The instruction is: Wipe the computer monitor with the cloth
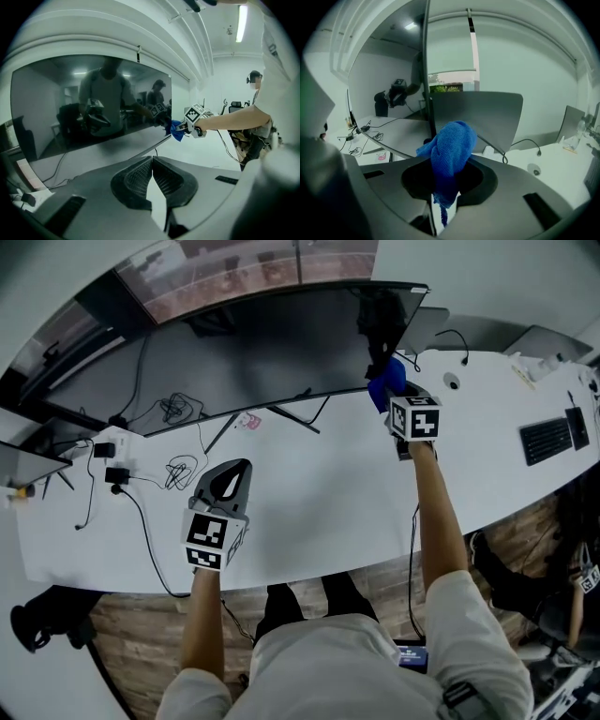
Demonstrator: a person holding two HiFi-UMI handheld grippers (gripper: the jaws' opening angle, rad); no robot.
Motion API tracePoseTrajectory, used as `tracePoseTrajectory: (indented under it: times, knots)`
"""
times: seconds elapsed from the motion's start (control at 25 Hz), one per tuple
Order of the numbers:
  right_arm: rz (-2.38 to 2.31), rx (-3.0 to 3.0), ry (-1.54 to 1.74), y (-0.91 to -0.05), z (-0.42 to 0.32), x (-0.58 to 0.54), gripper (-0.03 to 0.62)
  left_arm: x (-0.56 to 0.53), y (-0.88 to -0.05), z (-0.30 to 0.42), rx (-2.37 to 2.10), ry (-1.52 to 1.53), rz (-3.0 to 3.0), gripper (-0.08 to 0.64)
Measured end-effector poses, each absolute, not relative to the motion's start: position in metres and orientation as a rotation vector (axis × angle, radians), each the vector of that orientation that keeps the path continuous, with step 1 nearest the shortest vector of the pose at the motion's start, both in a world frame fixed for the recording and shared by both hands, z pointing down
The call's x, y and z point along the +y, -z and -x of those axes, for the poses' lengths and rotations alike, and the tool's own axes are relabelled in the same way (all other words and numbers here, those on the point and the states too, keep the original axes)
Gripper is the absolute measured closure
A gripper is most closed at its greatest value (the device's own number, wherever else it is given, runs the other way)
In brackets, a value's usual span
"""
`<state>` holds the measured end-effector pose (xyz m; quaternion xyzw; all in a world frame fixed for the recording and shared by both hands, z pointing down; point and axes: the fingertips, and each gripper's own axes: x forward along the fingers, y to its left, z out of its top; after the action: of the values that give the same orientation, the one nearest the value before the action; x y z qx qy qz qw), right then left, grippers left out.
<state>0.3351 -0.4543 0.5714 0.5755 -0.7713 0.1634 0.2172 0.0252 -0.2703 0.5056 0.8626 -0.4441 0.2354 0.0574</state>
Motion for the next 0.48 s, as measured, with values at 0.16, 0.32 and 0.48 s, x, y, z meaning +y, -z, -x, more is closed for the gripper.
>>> tracePoseTrajectory:
  times: [0.16, 0.32, 0.48]
  knots:
    - [-1.601, -2.098, -0.527, -0.606, -0.333, -0.452, 0.503, -0.271, -0.522, -0.016, -1.350, -0.730, -2.591, 0.541]
    - [-1.750, -2.086, -0.701, -0.621, -0.326, -0.443, 0.503, -0.273, -0.532, -0.012, -1.358, -0.709, -2.567, 0.541]
    - [-1.883, -2.075, -0.804, -0.620, -0.307, -0.436, 0.505, -0.272, -0.539, -0.001, -1.367, -0.679, -2.543, 0.541]
